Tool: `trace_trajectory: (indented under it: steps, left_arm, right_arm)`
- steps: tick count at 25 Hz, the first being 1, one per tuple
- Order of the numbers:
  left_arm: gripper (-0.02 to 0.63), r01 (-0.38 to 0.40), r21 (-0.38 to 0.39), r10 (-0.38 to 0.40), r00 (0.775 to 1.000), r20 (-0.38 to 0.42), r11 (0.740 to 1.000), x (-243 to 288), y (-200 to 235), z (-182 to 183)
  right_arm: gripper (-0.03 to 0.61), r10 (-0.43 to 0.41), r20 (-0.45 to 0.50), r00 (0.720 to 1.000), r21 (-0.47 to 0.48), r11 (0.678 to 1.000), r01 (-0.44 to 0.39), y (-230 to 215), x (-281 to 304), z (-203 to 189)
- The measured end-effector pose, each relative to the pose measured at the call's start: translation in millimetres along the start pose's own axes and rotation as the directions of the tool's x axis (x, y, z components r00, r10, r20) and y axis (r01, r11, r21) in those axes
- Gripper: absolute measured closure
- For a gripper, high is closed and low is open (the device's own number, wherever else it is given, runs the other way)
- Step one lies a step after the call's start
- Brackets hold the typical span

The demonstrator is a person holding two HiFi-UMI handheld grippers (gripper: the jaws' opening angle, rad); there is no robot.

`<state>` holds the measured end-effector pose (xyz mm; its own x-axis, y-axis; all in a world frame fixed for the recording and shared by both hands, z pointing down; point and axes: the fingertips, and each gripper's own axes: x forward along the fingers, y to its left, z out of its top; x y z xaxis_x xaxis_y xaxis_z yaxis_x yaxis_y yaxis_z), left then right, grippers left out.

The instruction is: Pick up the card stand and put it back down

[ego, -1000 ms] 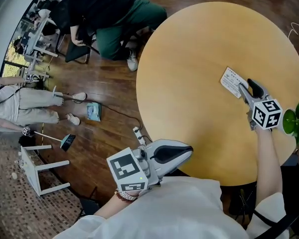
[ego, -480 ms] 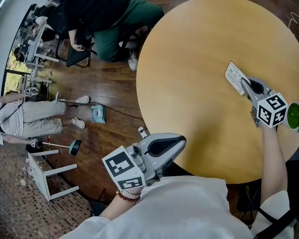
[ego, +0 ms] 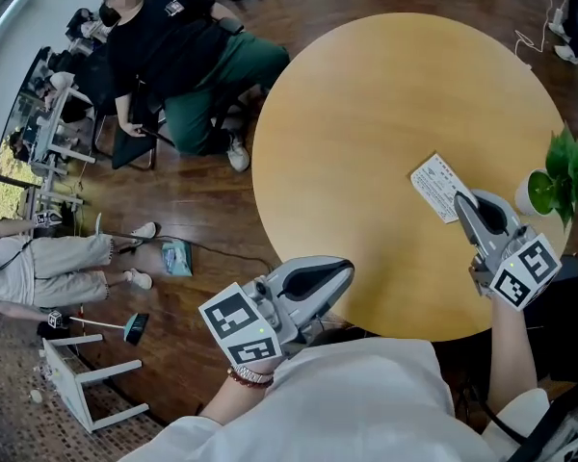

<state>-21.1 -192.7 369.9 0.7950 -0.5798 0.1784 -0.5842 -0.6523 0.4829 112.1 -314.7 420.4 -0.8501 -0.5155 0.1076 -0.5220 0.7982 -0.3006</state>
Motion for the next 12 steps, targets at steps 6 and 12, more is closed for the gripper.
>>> trace_trajectory:
  steps: [6, 12]
  left_arm:
    - [0.614, 0.081, 0.177, -0.072, 0.996, -0.059, 0.981, -43, -51, -21]
    - [0.614, 0.23, 0.249, -0.21, 0.972, -0.106, 0.941, -87, -108, -50]
  right_arm:
    - [0.557, -0.067, 0.061, 0.996, -0.053, 0.996, 0.07, 102, -57, 18]
    - [0.557, -0.152, 0.079, 0.985, -0.085, 0.984, 0.158, 207, -102, 15]
